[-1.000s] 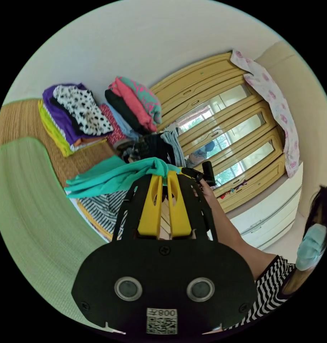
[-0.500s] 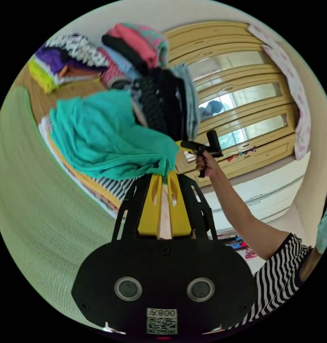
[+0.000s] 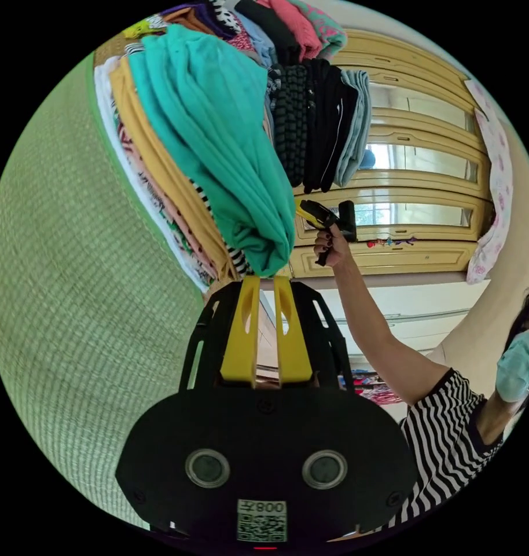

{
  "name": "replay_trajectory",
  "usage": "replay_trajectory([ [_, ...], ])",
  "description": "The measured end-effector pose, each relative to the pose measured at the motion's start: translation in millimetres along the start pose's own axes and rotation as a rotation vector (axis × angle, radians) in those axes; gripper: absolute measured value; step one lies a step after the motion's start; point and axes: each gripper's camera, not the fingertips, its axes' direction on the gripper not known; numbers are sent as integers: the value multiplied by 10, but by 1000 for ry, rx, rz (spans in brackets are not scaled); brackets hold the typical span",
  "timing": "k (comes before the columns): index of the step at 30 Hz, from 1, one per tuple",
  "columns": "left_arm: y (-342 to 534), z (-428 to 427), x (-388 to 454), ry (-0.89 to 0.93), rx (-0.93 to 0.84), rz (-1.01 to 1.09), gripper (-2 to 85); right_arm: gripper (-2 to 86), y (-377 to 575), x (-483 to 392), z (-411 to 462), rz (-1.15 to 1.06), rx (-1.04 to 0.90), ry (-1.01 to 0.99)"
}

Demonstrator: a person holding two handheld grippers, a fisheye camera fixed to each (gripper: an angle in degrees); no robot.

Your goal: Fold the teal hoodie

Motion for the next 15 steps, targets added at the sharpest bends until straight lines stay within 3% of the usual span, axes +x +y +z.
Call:
replay_trajectory([
  [3,91,-110,-47,10,18,-6,23,3,178,-134,-161,-15,108,65],
  [7,28,-249,97,-25,99,99,7,1,459,-733,-71,-196,203,74],
  [9,-88,-196,140,-35,82,131,4,0,481,-936,183,-252,168,88],
  [12,-236,-31,13,-151,-5,107,2,0,368,-1002,741,-249,18,283],
  [15,-189,-48,-131,-132,2,53,1,-1,360,-896,839,-150,43,205],
])
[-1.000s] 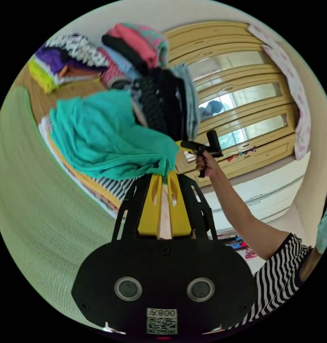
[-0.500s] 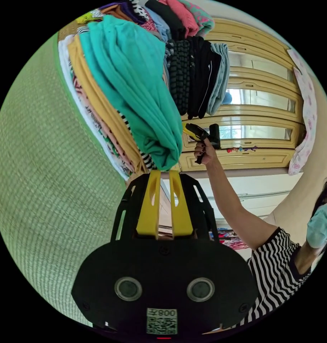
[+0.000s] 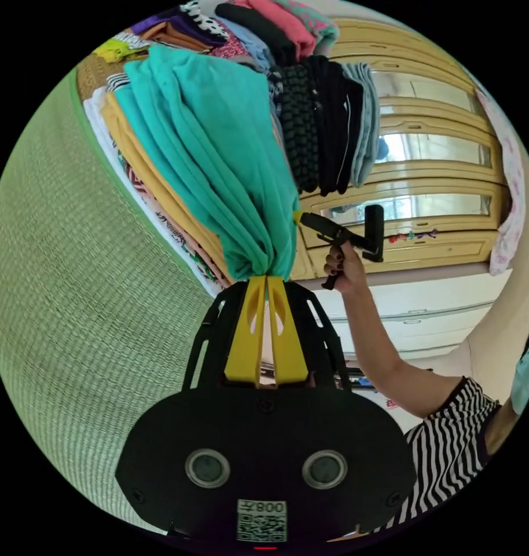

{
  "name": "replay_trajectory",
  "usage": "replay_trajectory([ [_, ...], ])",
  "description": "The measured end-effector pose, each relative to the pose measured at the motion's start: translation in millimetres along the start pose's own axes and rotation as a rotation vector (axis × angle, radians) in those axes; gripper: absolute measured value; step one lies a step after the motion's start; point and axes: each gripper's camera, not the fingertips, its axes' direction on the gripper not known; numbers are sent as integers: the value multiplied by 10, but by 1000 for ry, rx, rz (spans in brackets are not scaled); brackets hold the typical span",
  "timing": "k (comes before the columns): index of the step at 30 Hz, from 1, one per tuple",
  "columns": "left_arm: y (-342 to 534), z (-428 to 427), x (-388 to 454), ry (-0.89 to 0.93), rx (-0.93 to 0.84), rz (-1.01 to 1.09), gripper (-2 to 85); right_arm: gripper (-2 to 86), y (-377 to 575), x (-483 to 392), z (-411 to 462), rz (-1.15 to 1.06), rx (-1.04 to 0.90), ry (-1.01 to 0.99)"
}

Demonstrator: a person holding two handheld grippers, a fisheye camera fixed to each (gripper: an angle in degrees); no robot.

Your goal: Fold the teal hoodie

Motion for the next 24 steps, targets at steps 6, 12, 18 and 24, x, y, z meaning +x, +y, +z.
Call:
replay_trajectory([
  [6,120,-28,149,-57,13,108,2,-1,352,-627,-192,-116,203,18],
  [12,280,-122,132,-40,40,117,1,0,498,-1131,433,-183,85,191],
  [18,260,-441,213,-114,161,153,1,0,359,-1634,384,-266,228,117],
  [24,22,-534,59,-216,149,71,2,0,-37,-1994,1071,-297,54,142],
])
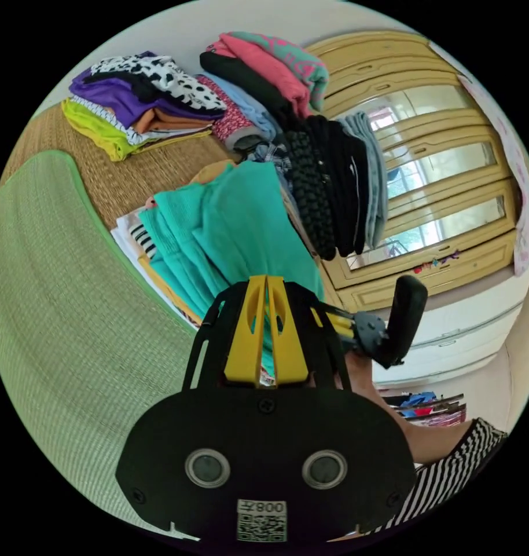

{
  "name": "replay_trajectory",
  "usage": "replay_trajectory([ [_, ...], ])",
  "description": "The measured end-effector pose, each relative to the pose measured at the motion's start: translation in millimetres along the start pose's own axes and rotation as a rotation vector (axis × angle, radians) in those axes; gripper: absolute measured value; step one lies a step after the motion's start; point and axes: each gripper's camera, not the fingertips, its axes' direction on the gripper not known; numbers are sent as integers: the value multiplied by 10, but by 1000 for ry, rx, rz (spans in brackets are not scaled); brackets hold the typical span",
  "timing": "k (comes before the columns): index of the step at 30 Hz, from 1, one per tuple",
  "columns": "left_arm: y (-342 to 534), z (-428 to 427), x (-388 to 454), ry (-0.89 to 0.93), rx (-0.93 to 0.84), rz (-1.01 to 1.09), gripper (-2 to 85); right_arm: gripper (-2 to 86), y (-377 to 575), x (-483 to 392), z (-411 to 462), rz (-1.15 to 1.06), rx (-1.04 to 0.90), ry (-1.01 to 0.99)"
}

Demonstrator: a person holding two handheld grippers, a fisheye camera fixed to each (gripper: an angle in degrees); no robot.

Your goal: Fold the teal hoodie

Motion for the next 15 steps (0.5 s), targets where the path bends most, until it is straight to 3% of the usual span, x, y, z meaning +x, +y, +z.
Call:
replay_trajectory([
  [3,56,46,-151,-90,-89,-43,3,1,34,-155,182,-10,7,62],
  [9,762,-411,-54,-6,43,92,1,2,32,-177,204,13,22,-19],
  [15,1806,-698,-69,-324,-51,227,1,8,61,-324,-260,13,243,-24],
])
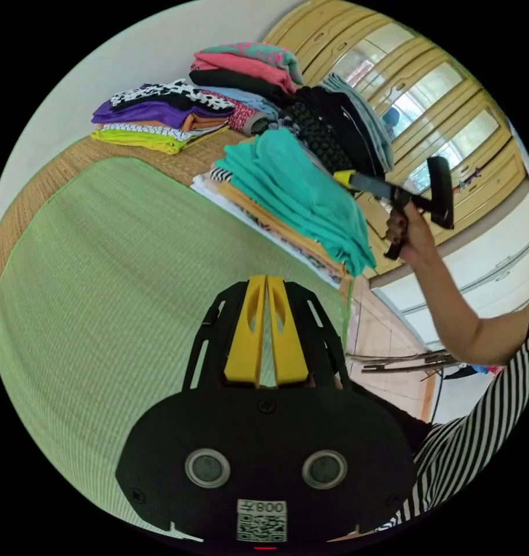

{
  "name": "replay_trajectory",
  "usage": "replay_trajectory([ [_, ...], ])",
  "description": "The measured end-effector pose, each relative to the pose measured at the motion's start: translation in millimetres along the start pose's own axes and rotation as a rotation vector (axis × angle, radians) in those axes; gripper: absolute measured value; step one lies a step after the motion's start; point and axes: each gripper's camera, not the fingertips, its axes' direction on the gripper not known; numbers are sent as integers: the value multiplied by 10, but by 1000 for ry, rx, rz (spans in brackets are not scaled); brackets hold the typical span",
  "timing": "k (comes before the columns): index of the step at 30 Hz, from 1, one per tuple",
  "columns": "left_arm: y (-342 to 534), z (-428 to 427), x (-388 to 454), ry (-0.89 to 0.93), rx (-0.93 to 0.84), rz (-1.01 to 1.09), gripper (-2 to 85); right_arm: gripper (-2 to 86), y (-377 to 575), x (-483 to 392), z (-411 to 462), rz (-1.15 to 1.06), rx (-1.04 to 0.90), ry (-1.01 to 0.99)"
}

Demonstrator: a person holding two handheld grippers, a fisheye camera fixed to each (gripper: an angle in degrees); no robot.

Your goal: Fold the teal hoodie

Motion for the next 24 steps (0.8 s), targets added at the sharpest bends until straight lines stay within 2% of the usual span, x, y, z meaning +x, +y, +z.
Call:
replay_trajectory([
  [3,379,136,34,-54,-127,4,1,21,-221,-117,-86,-24,106,-37],
  [10,967,0,150,-100,-13,44,3,72,-1215,-422,444,-103,105,-17],
  [17,1375,-203,163,-136,-3,63,3,85,-2220,-675,1234,-88,36,11],
  [24,1728,-425,-72,-30,4,19,3,78,-2785,-816,1768,-40,7,65],
])
